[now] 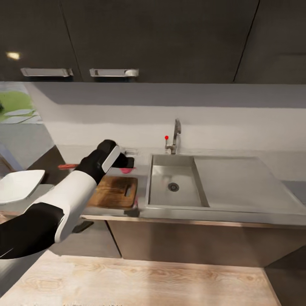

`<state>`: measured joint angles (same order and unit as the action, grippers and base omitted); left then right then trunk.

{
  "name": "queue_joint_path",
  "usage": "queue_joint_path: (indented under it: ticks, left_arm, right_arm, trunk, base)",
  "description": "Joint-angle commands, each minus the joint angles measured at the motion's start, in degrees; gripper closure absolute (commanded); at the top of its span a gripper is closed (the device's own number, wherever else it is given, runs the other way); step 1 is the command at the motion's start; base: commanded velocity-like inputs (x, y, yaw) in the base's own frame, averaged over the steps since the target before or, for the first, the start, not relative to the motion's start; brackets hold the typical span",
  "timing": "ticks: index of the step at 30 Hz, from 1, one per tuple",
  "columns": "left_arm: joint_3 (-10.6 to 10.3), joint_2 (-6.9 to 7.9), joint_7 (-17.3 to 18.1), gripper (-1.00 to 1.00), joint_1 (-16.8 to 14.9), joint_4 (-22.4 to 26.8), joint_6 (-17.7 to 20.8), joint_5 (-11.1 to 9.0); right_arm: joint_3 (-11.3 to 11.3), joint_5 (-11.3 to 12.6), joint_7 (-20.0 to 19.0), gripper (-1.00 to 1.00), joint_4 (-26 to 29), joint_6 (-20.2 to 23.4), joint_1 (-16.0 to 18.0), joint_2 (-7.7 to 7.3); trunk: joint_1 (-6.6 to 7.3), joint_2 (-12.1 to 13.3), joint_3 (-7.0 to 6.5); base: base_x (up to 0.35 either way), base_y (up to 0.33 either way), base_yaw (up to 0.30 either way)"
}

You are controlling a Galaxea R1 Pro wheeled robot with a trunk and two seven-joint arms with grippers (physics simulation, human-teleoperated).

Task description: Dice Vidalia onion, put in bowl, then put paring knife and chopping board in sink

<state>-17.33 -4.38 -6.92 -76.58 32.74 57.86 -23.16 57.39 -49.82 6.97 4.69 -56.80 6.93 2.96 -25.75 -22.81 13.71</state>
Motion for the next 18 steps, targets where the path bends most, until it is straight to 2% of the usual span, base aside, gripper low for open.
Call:
queue_joint_path:
  ticks: [1,18]
  left_arm:
    - [-0.2,0.01,-0.6,1.00,-0.1,0.3,0.1,-0.6]
    - [-0.3,0.02,-0.6,1.00,-0.1,-0.4,0.2,-0.6]
  right_arm:
    - [0.1,-0.6,0.6,-1.00,0.1,-0.1,0.0,0.03]
    - [0.1,-0.6,0.6,-1.00,0.1,-0.1,0.0,0.03]
  trunk:
    - [-0.03,-0.1,0.06]
    - [-0.03,-0.1,-0.87]
  base:
    - [0.000,0.078,0.246]
    - [0.000,0.008,0.238]
